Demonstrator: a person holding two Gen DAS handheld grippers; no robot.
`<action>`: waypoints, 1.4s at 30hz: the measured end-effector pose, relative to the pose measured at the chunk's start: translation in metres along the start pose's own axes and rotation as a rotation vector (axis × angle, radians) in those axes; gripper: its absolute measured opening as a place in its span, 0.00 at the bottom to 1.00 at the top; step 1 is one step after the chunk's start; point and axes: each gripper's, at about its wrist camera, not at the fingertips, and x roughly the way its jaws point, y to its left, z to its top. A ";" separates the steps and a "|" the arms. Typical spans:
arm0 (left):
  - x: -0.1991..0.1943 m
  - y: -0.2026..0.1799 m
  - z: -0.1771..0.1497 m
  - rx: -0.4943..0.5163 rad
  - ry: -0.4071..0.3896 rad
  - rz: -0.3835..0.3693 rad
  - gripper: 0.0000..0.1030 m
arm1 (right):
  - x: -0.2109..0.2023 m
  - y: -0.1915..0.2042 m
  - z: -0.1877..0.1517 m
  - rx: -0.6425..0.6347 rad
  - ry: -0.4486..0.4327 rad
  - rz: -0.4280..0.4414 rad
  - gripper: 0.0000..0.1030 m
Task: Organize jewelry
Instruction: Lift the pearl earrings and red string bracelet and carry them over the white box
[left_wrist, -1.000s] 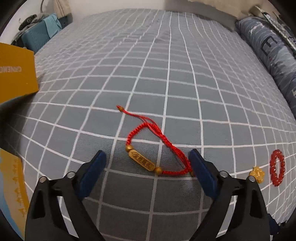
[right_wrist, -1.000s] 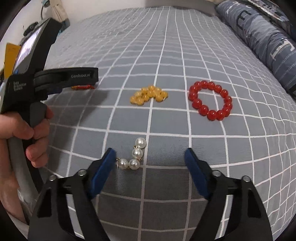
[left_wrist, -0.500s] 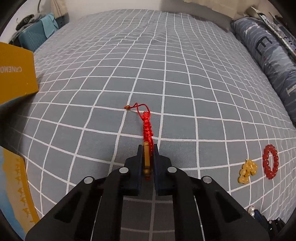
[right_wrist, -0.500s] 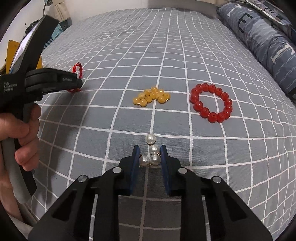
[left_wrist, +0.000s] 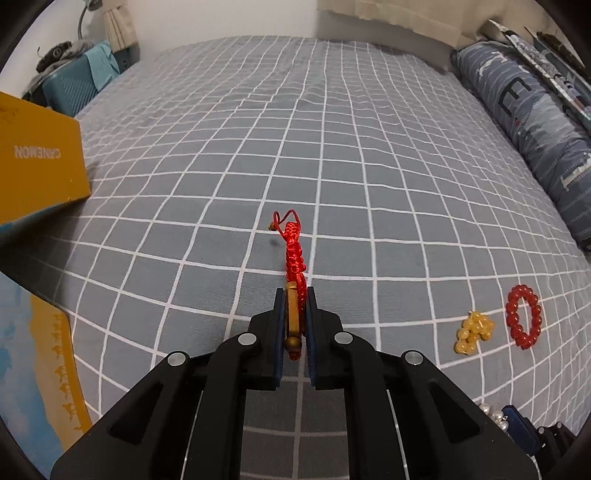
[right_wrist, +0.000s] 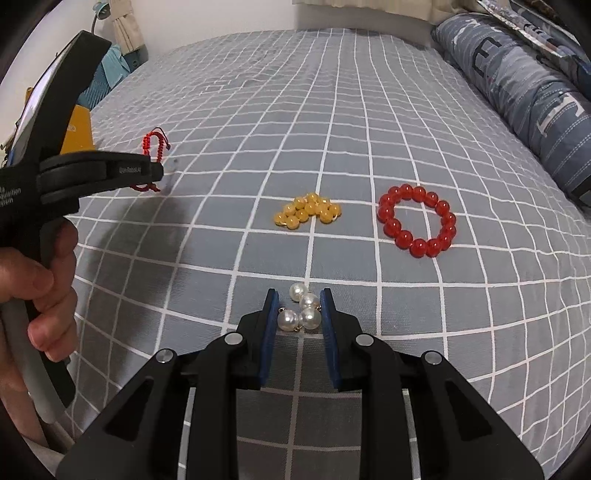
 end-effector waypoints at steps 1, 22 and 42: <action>-0.001 -0.001 -0.001 0.004 0.000 0.002 0.09 | -0.002 0.001 0.000 0.000 -0.003 0.000 0.21; -0.066 0.006 -0.022 0.046 -0.040 0.014 0.09 | -0.068 0.018 0.003 -0.005 -0.086 0.008 0.21; -0.140 0.030 -0.040 0.047 -0.097 0.027 0.09 | -0.118 0.042 0.001 -0.028 -0.149 0.029 0.21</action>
